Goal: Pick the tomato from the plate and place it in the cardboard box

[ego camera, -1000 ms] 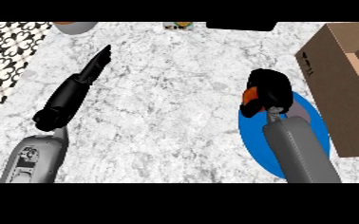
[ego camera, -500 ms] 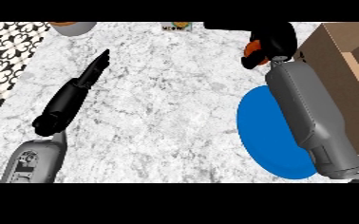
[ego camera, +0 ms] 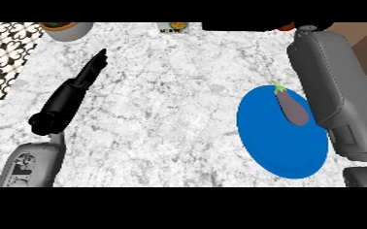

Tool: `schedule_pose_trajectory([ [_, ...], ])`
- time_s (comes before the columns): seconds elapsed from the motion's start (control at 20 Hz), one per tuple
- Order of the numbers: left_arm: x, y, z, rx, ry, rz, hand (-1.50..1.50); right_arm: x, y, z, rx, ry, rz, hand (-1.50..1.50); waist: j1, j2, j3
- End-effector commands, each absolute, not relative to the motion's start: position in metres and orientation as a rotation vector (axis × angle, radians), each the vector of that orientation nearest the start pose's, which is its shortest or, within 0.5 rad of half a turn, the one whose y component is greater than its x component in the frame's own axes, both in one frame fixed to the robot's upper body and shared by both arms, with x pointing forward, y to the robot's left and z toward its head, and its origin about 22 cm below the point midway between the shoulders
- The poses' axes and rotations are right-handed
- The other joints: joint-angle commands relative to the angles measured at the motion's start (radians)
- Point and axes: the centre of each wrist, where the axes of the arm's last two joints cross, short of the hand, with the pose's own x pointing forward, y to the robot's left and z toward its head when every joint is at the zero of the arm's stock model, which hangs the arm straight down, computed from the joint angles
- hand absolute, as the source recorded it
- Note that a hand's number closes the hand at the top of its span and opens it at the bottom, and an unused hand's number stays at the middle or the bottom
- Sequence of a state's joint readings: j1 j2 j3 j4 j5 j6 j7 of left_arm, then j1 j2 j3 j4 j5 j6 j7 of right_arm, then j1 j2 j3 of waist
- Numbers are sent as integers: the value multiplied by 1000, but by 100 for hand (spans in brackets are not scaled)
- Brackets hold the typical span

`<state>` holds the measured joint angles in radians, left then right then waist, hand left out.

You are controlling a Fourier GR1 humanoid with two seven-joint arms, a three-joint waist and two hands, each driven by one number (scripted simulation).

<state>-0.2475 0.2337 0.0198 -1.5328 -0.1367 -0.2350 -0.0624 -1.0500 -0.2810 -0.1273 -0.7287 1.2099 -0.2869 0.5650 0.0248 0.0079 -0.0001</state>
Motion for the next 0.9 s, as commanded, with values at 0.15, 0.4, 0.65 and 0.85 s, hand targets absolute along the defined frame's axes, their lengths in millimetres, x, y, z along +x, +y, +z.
schedule_pose_trajectory([
  [0.15,283,278,58,91,-1762,-534,0,455,-270,184,-1570,-1145,180,150,-1,-3,0],
  [0.4,294,269,70,100,-1754,-544,0,446,-331,191,-1563,-1087,131,150,-11,-4,0],
  [0.65,287,277,58,72,-1769,-545,0,429,-390,181,-1556,-926,269,150,-8,-2,0],
  [0.85,294,264,70,101,-1769,-547,0,426,-405,175,-1340,-756,343,150,-12,-4,1],
])
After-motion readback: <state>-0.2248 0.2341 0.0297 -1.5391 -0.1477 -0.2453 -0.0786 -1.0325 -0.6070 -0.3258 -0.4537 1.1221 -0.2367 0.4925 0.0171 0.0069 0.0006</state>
